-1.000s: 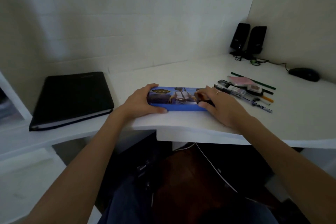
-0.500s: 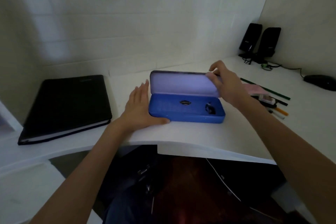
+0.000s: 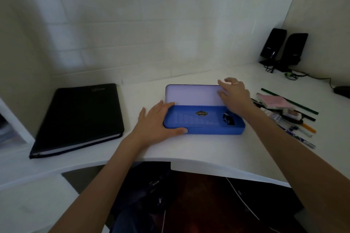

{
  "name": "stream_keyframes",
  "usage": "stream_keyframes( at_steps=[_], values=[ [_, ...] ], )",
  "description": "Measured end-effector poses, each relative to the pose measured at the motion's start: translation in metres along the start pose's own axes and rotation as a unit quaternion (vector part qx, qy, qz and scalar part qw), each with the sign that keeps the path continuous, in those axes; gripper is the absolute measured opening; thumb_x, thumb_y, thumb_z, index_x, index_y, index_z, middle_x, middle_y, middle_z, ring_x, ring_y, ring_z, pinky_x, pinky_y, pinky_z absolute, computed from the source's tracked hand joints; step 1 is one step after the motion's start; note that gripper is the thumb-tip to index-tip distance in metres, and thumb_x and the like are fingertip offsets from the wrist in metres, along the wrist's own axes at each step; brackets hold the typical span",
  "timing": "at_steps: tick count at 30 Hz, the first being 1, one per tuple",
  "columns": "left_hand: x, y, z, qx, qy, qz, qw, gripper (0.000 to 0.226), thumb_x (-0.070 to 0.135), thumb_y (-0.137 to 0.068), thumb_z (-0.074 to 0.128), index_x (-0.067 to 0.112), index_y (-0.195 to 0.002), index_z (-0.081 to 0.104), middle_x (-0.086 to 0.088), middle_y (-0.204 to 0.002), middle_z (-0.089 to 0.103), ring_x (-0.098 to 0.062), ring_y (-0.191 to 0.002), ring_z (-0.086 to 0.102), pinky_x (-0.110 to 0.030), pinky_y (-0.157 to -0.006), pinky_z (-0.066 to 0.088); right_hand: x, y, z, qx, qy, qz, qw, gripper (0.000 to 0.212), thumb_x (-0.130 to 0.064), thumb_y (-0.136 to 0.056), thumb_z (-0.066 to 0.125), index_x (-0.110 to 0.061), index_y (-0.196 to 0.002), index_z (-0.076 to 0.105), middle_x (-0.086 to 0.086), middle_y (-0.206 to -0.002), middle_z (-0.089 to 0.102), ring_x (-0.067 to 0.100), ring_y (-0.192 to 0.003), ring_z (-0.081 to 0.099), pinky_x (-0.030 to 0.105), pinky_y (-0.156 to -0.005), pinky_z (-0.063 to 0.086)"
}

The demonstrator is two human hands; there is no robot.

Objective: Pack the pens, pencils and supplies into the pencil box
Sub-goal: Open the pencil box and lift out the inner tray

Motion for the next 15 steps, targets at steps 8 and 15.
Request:
stream_keyframes(
  at_steps=[8, 15],
  values=[
    [-0.009, -0.006, 0.004, 0.051, -0.001, -0.046, 0.998, 0.102, 0.079, -0.063, 0.050, 0.031, -0.146, 0.015, 0.003, -0.153, 0.028, -0.017, -0.140, 0.028, -0.050, -0.117, 0.009, -0.031, 0.084, -0.002, -0.062, -0.133, -0.163, 0.976, 0.023, -0.014, -0.090, 0.056, -0.013, -0.110, 0.069, -0.003, -0.110, 0.064, 0.007, -0.104, 0.052, 0.017, -0.089, 0.035],
    [-0.003, -0.002, -0.002, 0.062, -0.007, -0.056, 0.996, 0.102, 0.074, -0.066, 0.057, 0.028, -0.147, 0.015, 0.002, -0.152, 0.031, -0.019, -0.138, 0.032, -0.050, -0.117, 0.013, -0.037, 0.084, -0.004, 0.003, -0.254, -0.046, 0.966, 0.012, -0.004, -0.077, 0.070, -0.013, -0.084, 0.075, -0.018, -0.074, 0.059, -0.009, -0.074, 0.053, -0.003, -0.073, 0.033]
  ],
)
Point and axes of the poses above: each hand's wrist, its own y-axis away from the middle knuckle, its own z-axis out of the palm, x = y × z, the point moved 2 cm from there along -y, towards the middle knuckle
